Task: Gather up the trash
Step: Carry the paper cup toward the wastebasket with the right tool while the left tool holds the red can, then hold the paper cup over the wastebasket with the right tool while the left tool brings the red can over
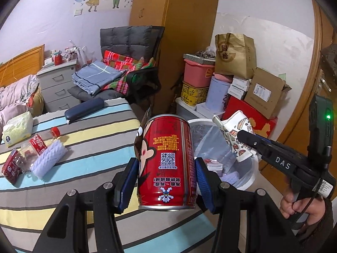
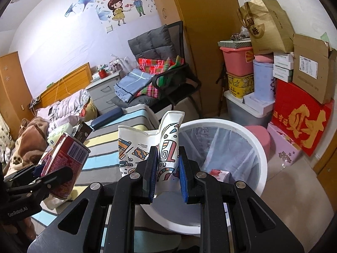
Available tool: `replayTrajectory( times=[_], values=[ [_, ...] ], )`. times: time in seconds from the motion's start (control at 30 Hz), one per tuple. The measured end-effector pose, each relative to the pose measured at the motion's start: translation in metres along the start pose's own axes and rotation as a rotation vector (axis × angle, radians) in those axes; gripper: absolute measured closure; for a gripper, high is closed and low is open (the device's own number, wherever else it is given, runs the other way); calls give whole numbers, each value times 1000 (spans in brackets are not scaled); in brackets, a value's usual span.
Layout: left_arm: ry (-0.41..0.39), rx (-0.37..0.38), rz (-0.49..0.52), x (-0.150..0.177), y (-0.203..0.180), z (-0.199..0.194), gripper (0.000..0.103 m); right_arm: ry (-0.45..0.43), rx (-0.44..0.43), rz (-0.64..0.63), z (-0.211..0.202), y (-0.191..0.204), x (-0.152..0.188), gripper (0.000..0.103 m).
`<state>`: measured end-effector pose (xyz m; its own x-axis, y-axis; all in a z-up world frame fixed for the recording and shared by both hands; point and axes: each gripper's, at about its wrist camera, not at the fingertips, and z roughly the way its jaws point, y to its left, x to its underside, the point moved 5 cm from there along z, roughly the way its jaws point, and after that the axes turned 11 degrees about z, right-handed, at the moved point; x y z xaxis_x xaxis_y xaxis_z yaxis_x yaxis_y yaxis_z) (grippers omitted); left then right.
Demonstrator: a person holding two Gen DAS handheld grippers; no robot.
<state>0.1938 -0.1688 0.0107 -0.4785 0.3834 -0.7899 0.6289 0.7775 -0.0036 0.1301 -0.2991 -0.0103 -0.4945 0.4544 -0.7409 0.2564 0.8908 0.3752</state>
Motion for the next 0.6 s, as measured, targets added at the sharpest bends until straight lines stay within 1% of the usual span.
replayTrajectory(
  times=[0.13, 0.23, 0.37, 0.47, 0.6],
  values=[
    [26, -38, -29, 8, 20, 5, 48, 21, -21, -8, 8, 8, 6, 84],
    [64, -90, -61, 20, 46, 15, 48, 47, -42, -24, 19, 18, 12, 84],
    [119, -119, -109, 37, 78, 31, 48, 83, -62, -45, 34, 32, 23, 84],
    [143, -163, -124, 47, 99, 42, 48, 111, -72, -57, 42, 36, 28, 84],
    [189, -122, -183, 60, 117, 59, 48, 136, -79, -70, 50, 44, 31, 84]
  ],
)
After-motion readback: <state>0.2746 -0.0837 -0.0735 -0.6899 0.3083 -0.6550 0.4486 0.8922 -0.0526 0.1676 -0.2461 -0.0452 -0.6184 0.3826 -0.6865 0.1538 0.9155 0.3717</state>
